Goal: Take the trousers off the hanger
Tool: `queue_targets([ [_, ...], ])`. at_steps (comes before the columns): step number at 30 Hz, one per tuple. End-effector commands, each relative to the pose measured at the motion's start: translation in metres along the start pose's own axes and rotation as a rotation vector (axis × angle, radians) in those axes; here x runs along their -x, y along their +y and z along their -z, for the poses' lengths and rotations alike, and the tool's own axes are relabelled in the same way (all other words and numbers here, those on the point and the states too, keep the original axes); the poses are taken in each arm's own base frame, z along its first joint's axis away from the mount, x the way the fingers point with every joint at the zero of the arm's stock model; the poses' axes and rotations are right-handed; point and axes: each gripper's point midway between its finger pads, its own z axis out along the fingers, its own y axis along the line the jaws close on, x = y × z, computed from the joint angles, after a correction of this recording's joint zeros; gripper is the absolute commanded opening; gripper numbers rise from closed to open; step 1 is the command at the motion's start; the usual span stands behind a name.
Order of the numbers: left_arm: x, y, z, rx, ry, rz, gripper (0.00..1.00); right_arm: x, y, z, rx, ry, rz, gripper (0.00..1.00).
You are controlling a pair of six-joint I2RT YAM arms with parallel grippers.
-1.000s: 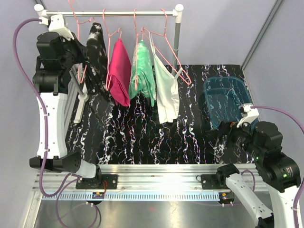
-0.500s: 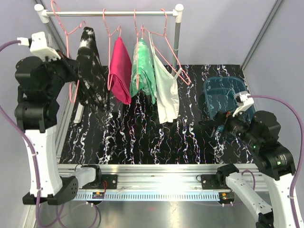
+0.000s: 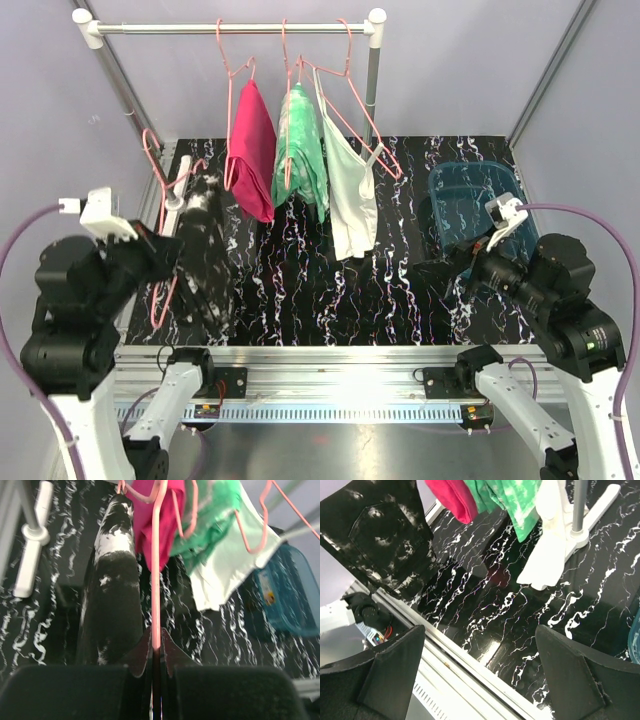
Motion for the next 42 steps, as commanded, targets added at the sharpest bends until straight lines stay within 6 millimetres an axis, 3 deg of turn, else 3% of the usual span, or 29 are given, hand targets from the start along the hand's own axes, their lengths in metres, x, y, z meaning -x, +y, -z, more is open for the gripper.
queue_targets([
  [1,0.017,-0.037,0.034,-0.195,-0.133,-0.049,0.00,0.004,0.014,0.004,0.075,-0.006,0.074,0.99],
  [3,0.004,-0.041,0.040,-0.232,-0.115,-0.040,0.00,0.001,0.015,0.002,0.082,0.014,0.094,1.00],
  [8,-0.043,-0.043,0.030,-0.327,0.013,-0.059,0.00,-0.009,0.015,-0.007,0.090,0.087,0.204,0.99],
  [15,-0.067,-0.080,0.051,-0.608,0.134,-0.107,0.00,-0.012,0.017,-0.025,0.096,0.151,0.221,0.99],
  [19,-0.058,-0.106,0.064,-0.769,0.135,-0.084,0.00,-0.011,0.025,-0.032,0.135,0.139,0.183,1.00],
  [23,-0.051,-0.129,0.068,-0.926,0.181,-0.054,0.00,-0.002,0.018,-0.034,0.075,0.114,0.159,1.00],
  [30,-0.006,-0.163,0.067,-1.084,0.136,-0.029,0.00,0.016,0.007,-0.031,-0.014,0.082,0.162,0.99],
  [34,0.013,-0.189,0.062,-1.153,0.144,0.005,0.00,0.020,0.025,-0.025,0.069,0.106,0.168,0.99],
  [35,0.021,-0.194,0.059,-1.150,0.118,0.017,0.00,0.025,0.042,-0.019,0.156,0.111,0.181,0.99],
  [37,0.026,-0.210,0.065,-1.204,0.111,0.025,0.00,0.025,0.052,-0.015,0.200,0.140,0.170,0.99],
  [38,0.033,-0.215,0.056,-1.175,0.077,0.049,0.00,0.032,0.056,-0.015,0.212,0.135,0.171,0.98],
  [40,0.041,-0.227,0.062,-1.195,0.034,0.067,0.00,0.034,0.056,-0.017,0.192,0.143,0.173,0.98],
  [42,0.057,-0.224,0.047,-1.090,-0.052,0.124,0.00,0.044,0.046,-0.019,0.113,0.118,0.196,0.98],
])
